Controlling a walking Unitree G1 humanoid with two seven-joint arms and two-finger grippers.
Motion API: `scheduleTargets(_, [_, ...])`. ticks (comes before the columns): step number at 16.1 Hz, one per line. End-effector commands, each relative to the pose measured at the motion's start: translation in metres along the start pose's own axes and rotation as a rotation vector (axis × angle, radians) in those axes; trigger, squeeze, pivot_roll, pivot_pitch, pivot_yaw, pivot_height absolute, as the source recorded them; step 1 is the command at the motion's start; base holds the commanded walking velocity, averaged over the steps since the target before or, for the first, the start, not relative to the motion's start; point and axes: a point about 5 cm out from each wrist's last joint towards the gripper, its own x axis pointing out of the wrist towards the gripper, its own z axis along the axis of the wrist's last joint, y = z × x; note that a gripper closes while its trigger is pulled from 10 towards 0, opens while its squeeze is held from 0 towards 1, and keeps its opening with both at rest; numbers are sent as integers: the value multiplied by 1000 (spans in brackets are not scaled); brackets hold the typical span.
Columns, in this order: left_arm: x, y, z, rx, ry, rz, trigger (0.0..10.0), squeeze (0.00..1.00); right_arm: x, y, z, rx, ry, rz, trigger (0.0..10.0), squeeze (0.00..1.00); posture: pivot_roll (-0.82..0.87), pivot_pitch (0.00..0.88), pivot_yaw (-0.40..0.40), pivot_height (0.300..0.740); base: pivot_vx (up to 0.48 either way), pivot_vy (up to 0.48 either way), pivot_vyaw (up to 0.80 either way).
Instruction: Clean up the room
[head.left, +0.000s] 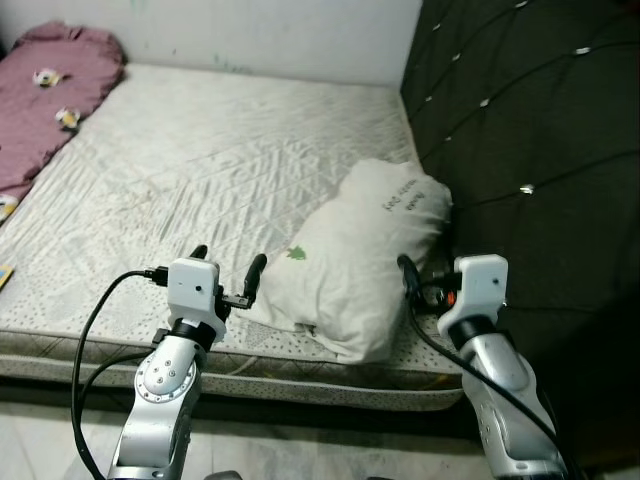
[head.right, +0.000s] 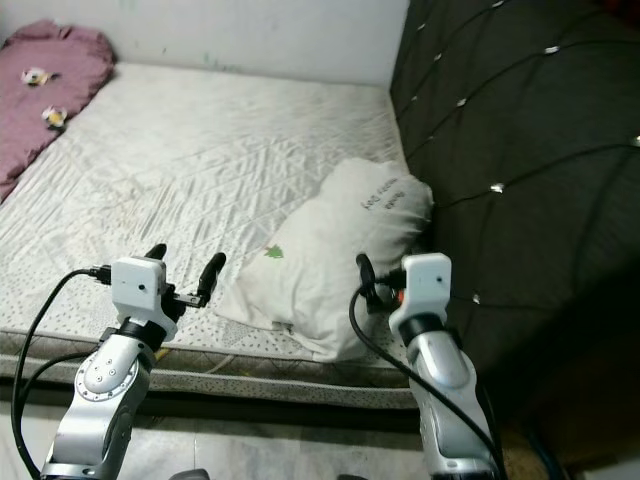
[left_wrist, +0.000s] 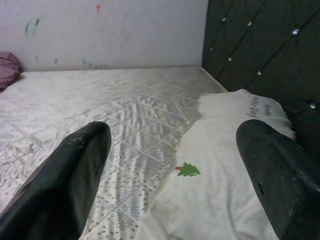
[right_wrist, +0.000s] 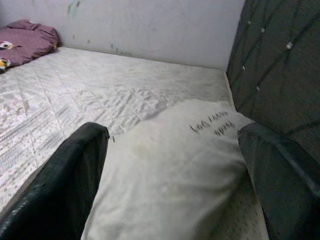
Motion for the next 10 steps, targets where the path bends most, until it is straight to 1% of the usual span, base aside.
scheduleTargets(1, [1,-1,4,-2,-21,-5,10000,0,2,-2,0,-10,7,-19,10000,0,-49,36,-56,740,311,0,0])
scheduleTargets(2, [0,-1,4,-2,-21,-5,10000,0,2,-1,0,-22,1,-13,10000,0,-49,36,-56,740,315,0,0])
scheduleTargets(3, [0,-2,4,-3,-20,-7,10000,0,1,3,0,-6,-5,15,10000,0,-47,35,-58,740,315,0,0])
scheduleTargets(4, [0,-2,4,-4,-20,-9,10000,0,1,5,-1,39,-5,32,10000,0,-47,35,-58,740,315,0,0])
scheduleTargets(5, [0,-2,4,-4,-18,-9,10000,0,0,5,-1,36,-19,-19,10000,0,-47,35,-58,740,311,0,0])
scheduleTargets(7, [0,-2,4,-4,-18,-13,10000,0,0,8,0,11,-23,-2,10000,0,-50,36,-55,740,315,0,0])
scheduleTargets(10, [0,-2,4,-2,-17,-16,10000,0,0,1,-1,0,-5,-30,10000,0,-49,37,-54,740,321,0,0])
